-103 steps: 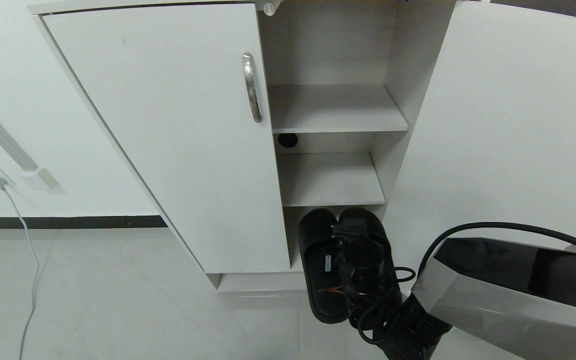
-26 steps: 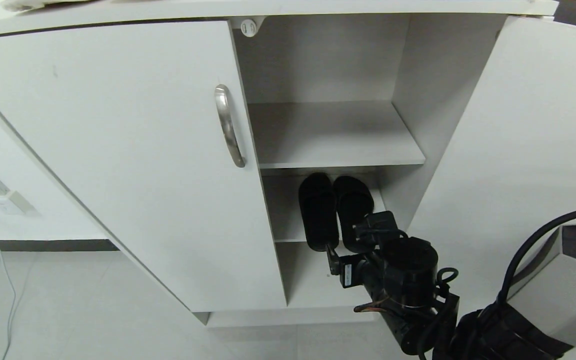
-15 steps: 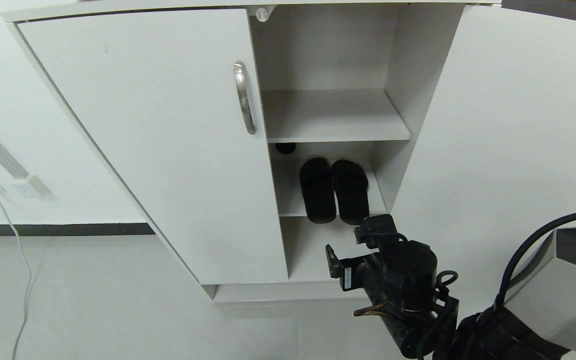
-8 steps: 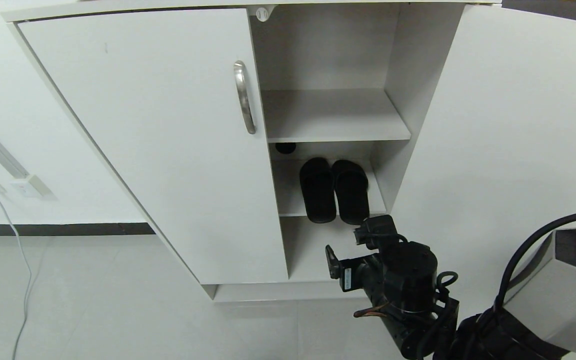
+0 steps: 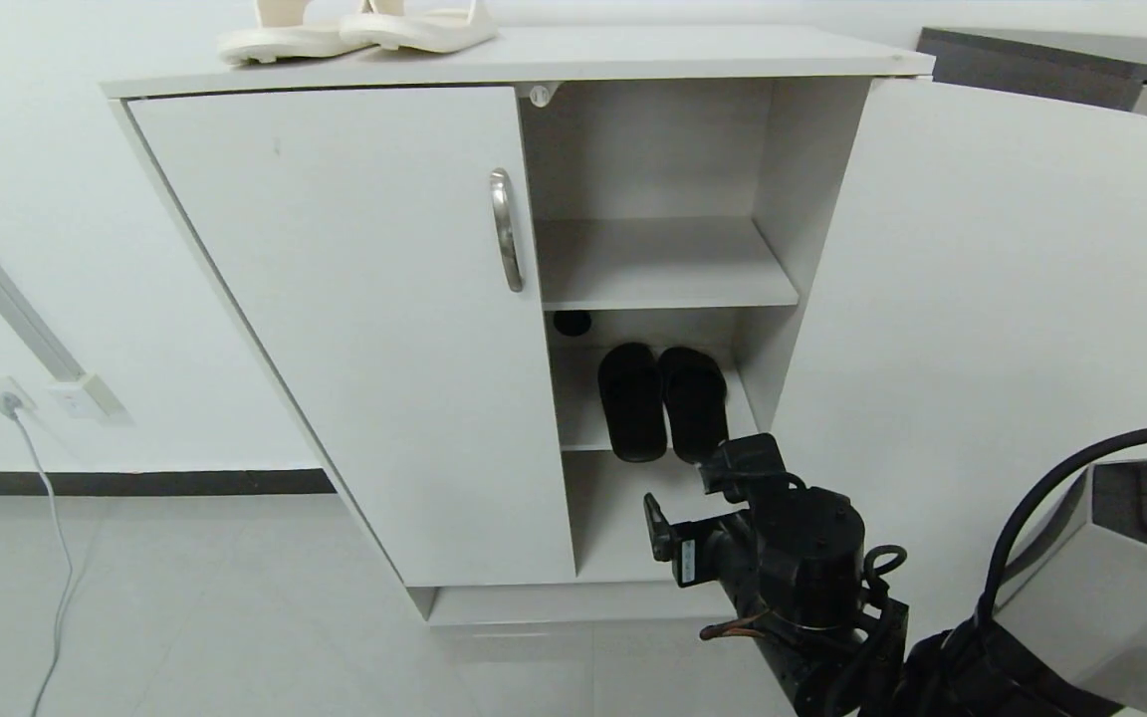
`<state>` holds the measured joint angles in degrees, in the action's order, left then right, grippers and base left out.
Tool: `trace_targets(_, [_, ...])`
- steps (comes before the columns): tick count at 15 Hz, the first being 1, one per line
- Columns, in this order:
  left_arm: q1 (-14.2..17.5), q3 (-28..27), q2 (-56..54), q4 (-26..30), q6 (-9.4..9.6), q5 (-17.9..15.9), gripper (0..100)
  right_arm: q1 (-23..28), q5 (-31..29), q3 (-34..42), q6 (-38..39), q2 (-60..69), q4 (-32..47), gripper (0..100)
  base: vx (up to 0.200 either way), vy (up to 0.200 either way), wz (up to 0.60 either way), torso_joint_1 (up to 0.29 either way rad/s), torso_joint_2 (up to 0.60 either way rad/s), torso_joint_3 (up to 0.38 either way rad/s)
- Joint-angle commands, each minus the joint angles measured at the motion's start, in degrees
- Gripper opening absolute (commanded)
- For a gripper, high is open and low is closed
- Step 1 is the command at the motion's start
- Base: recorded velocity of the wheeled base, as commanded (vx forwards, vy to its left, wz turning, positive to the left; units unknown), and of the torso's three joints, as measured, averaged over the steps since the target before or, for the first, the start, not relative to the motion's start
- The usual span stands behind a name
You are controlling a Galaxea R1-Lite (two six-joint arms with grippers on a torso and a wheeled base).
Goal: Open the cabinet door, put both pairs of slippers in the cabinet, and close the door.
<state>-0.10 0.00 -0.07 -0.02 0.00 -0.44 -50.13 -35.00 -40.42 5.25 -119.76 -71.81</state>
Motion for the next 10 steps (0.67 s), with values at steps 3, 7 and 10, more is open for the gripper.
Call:
trace_targets(3, [0.0,0.0,0.1,-0.1,-0.09,0.0,0,-0.1,-0.2,0.1,0.0,-0.2,-0.1,100,0.000,0.000,0.00,0.004,0.00,0.199])
trace_targets(7, [0.0,0.0,0.1,-0.1,-0.09,0.1,0,-0.1,-0.2,0.8,-0.2,-0.2,-0.1,100,0.000,0.000,0.00,0.001,0.00,0.051])
trace_targets(10, [0.0,0.0,0.1,-0.1,-0.18,0.1,0,-0.1,-0.2,0.9,-0.2,-0.2,-0.1,100,0.000,0.000,0.00,0.000,0.00,0.000])
